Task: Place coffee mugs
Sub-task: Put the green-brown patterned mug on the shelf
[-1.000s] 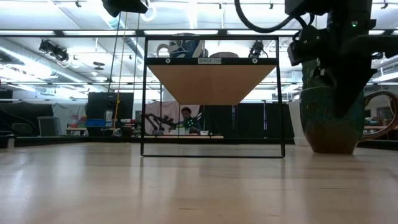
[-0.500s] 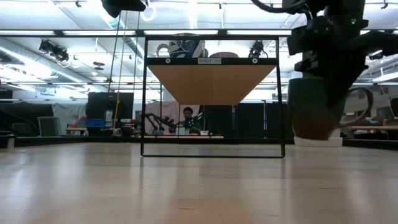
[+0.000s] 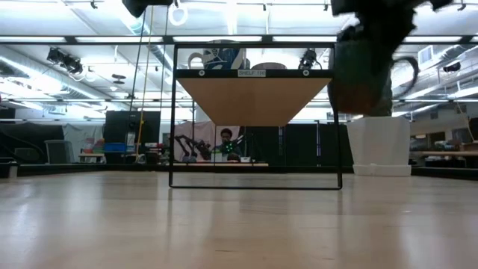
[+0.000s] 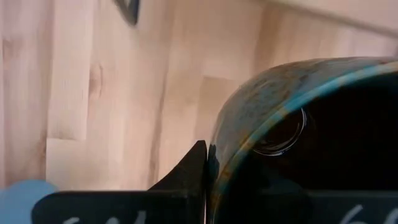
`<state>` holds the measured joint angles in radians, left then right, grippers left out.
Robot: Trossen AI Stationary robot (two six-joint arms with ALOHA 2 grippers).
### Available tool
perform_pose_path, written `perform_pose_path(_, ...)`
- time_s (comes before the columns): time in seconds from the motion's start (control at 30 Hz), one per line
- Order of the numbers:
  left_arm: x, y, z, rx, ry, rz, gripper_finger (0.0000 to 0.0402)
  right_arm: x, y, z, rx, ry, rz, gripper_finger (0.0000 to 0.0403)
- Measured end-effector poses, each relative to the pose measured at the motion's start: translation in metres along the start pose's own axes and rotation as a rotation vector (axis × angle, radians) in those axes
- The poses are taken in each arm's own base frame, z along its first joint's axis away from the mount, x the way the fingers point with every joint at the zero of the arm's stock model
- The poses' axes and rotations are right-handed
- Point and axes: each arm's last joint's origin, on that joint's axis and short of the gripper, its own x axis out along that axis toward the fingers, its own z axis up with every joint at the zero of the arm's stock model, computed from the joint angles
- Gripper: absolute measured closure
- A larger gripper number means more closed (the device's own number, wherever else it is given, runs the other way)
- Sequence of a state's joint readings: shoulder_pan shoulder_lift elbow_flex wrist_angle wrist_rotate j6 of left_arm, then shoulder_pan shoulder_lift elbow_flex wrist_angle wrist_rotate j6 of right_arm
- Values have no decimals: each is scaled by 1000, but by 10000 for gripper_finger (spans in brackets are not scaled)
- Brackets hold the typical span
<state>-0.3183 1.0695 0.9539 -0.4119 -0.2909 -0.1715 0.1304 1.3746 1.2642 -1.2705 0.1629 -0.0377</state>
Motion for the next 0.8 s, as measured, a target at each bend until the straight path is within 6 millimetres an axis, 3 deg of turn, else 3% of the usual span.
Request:
perform_pose_path(0.13, -4, 0, 8, 1, -17, -3, 210, -27, -8, 6, 29, -45, -8, 354)
perform_pose_path(0.27, -7, 1, 9, -10, -22, -3, 210, -39, -11, 19, 9, -72, -7, 354)
perform_pose_path(0.53, -6, 1, 8, -40, -9, -1, 210, -49, -17, 54, -117, -77, 1, 354)
perform_pose_path(0.8, -6, 1, 8, -111, -15, 19, 210, -38, -33, 81, -171, -73, 31, 354)
